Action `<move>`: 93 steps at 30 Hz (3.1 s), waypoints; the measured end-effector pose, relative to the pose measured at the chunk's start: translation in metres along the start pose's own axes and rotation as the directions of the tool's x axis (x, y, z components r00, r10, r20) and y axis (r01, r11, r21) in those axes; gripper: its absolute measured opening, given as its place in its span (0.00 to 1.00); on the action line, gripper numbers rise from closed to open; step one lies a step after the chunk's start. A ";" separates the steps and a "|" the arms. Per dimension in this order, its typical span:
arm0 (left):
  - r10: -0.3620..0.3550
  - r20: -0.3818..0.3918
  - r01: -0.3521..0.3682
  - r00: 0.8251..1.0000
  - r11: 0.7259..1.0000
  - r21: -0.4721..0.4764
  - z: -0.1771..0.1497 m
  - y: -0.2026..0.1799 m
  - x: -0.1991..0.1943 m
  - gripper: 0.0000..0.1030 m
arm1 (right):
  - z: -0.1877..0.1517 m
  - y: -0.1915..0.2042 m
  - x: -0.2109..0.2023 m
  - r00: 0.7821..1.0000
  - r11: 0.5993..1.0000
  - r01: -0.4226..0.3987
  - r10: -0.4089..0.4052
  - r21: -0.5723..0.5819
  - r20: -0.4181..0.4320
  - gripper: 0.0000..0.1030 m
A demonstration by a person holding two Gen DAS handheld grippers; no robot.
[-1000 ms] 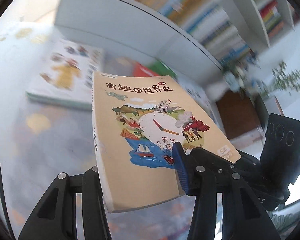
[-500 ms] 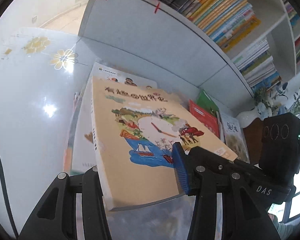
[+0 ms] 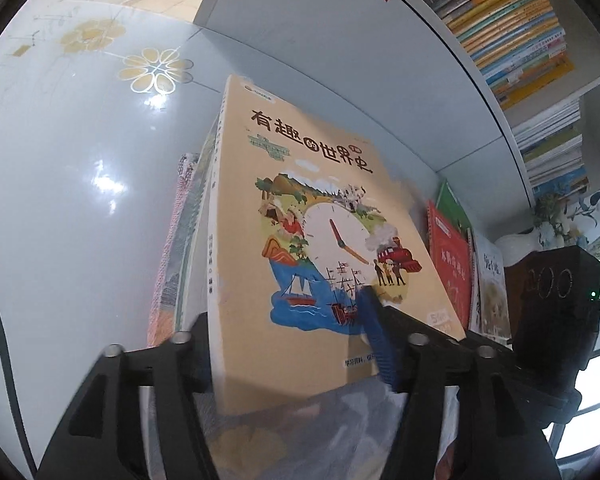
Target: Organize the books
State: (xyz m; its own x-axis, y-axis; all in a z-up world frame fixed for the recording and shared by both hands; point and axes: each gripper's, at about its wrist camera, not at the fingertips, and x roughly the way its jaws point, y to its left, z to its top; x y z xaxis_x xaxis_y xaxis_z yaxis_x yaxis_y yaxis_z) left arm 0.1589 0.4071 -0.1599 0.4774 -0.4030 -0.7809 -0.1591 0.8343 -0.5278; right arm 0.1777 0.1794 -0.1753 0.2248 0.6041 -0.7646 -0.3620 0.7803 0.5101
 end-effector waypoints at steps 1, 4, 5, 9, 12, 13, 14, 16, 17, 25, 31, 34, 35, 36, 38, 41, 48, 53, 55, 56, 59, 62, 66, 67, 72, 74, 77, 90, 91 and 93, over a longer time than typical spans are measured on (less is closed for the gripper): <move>0.037 0.013 -0.037 0.999 0.999 0.002 0.001 0.000 -0.003 0.67 | 0.000 0.000 -0.001 1.000 1.000 0.006 -0.006 0.000 -0.001 0.43; 0.149 0.039 -0.149 0.988 0.989 -0.005 0.001 0.003 -0.017 0.67 | 0.000 0.005 0.003 0.999 0.998 0.050 -0.050 -0.032 -0.021 0.45; 0.180 0.047 -0.179 0.983 0.984 -0.015 0.000 0.005 -0.023 0.67 | -0.001 0.009 0.004 0.997 0.996 0.069 -0.070 -0.057 -0.022 0.45; 0.245 0.067 -0.242 0.967 0.969 -0.053 -0.011 0.006 -0.039 0.67 | -0.007 0.020 0.005 0.992 0.987 0.114 -0.119 -0.111 -0.035 0.50; 0.281 0.106 -0.278 0.954 0.960 -0.040 -0.025 -0.012 -0.053 0.67 | -0.016 0.015 -0.003 0.990 0.986 0.128 -0.134 -0.104 -0.052 0.51; 0.272 0.115 -0.272 0.955 0.962 -0.017 -0.030 -0.022 -0.057 0.67 | -0.021 0.012 -0.008 0.988 0.986 0.136 -0.142 -0.100 -0.057 0.51; 0.245 0.117 -0.248 0.962 0.969 0.010 -0.033 -0.031 -0.058 0.68 | -0.031 0.006 -0.018 0.984 0.982 0.160 -0.167 -0.097 -0.069 0.51; 0.202 0.092 -0.209 0.975 0.975 0.076 -0.039 -0.057 -0.054 0.72 | -0.045 -0.004 -0.032 0.979 0.977 0.184 -0.191 -0.108 -0.067 0.51; 0.198 0.083 -0.206 0.977 0.973 0.106 -0.043 -0.071 -0.052 0.72 | -0.057 -0.009 -0.047 0.977 0.973 0.198 -0.205 -0.116 -0.052 0.51; 0.045 0.037 -0.054 0.998 0.951 0.304 -0.074 -0.216 -0.019 0.72 | -0.104 -0.062 -0.150 0.975 0.973 0.222 -0.220 -0.059 0.036 0.52; -0.050 -0.039 0.060 0.998 0.928 0.368 -0.091 -0.305 0.032 0.72 | -0.122 -0.134 -0.247 0.941 0.954 0.290 -0.298 0.071 0.162 0.59; -0.071 -0.045 0.083 0.996 0.922 0.377 -0.093 -0.339 0.053 0.72 | -0.126 -0.180 -0.283 0.924 0.939 0.302 -0.330 0.162 0.192 0.61; -0.069 -0.044 0.081 0.997 0.918 0.387 -0.094 -0.349 0.059 0.72 | -0.126 -0.189 -0.291 0.921 0.936 0.301 -0.334 0.182 0.199 0.61; -0.063 -0.044 0.076 0.997 0.913 0.400 -0.095 -0.358 0.068 0.72 | -0.127 -0.203 -0.300 0.916 0.931 0.298 -0.341 0.209 0.210 0.61; -0.036 -0.045 0.052 0.998 0.905 0.422 -0.096 -0.374 0.087 0.72 | -0.123 -0.227 -0.320 0.906 0.921 0.305 -0.359 0.241 0.224 0.61; -0.006 -0.051 0.028 0.999 0.897 0.441 -0.095 -0.383 0.110 0.72 | -0.114 -0.254 -0.336 0.888 0.906 0.338 -0.397 0.255 0.232 0.61; 0.044 -0.108 0.010 0.993 0.890 0.456 -0.089 -0.383 0.165 0.72 | -0.084 -0.295 -0.337 0.809 0.839 0.505 -0.542 0.201 0.228 0.59; 0.016 -0.175 0.057 0.984 0.912 0.406 -0.088 -0.366 0.188 0.72 | -0.065 -0.321 -0.313 0.821 0.841 0.503 -0.537 0.198 0.194 0.51; -0.002 -0.203 0.082 0.979 0.917 0.390 -0.087 -0.361 0.195 0.72 | -0.061 -0.327 -0.304 0.822 0.839 0.507 -0.540 0.200 0.180 0.51; -0.016 -0.229 0.104 0.973 0.920 0.379 -0.087 -0.359 0.201 0.72 | -0.059 -0.332 -0.300 0.824 0.838 0.504 -0.539 0.208 0.174 0.51; -0.035 -0.242 0.129 0.970 0.915 0.383 -0.089 -0.360 0.205 0.72 | -0.057 -0.344 -0.288 0.840 0.840 0.482 -0.524 0.249 0.142 0.51; -0.057 -0.277 0.166 0.959 0.906 0.388 -0.091 -0.364 0.205 0.72 | -0.058 -0.345 -0.287 0.853 0.851 0.451 -0.499 0.269 0.151 0.51; -0.027 -0.279 0.151 0.960 0.888 0.434 -0.107 -0.371 0.198 0.72 | -0.062 -0.331 -0.286 0.851 0.851 0.469 -0.507 0.236 0.139 0.54; -0.024 -0.280 0.149 0.960 0.888 0.434 -0.112 -0.370 0.195 0.72 | -0.063 -0.329 -0.286 0.846 0.847 0.483 -0.517 0.223 0.131 0.54; -0.041 -0.272 0.156 0.962 0.896 0.415 -0.139 -0.363 0.160 0.72 | -0.087 -0.309 -0.297 0.853 0.856 0.481 -0.507 0.187 0.127 0.54; -0.010 -0.265 0.129 0.964 0.891 0.435 -0.157 -0.357 0.141 0.72 | -0.103 -0.289 -0.301 0.857 0.863 0.483 -0.501 0.149 0.122 0.54; 0.001 -0.251 0.109 0.968 0.899 0.424 -0.182 -0.336 0.108 0.72 | -0.121 -0.258 -0.296 0.876 0.883 0.461 -0.469 0.089 0.113 0.54; 0.096 -0.106 -0.071 0.990 0.973 0.220 -0.221 -0.220 0.022 0.72 | -0.223 -0.162 -0.225 0.970 0.975 0.222 -0.222 -0.011 -0.097 0.49; 0.093 -0.097 -0.069 0.991 0.973 0.221 -0.210 -0.218 0.027 0.72 | -0.221 -0.165 -0.227 0.973 0.976 0.218 -0.215 0.020 -0.088 0.49; 0.108 -0.081 -0.086 0.991 0.968 0.236 -0.187 -0.214 0.040 0.72 | -0.212 -0.173 -0.230 0.975 0.975 0.213 -0.208 0.066 -0.078 0.50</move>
State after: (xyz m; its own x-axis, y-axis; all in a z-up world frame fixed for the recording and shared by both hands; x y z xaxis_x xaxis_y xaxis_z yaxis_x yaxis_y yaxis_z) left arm 0.0507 0.1427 -0.1407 0.3853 -0.3396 -0.8580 0.0092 0.9312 -0.3644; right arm -0.0031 -0.1284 -0.1713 0.2237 0.4140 -0.8824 -0.2449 0.9001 0.3603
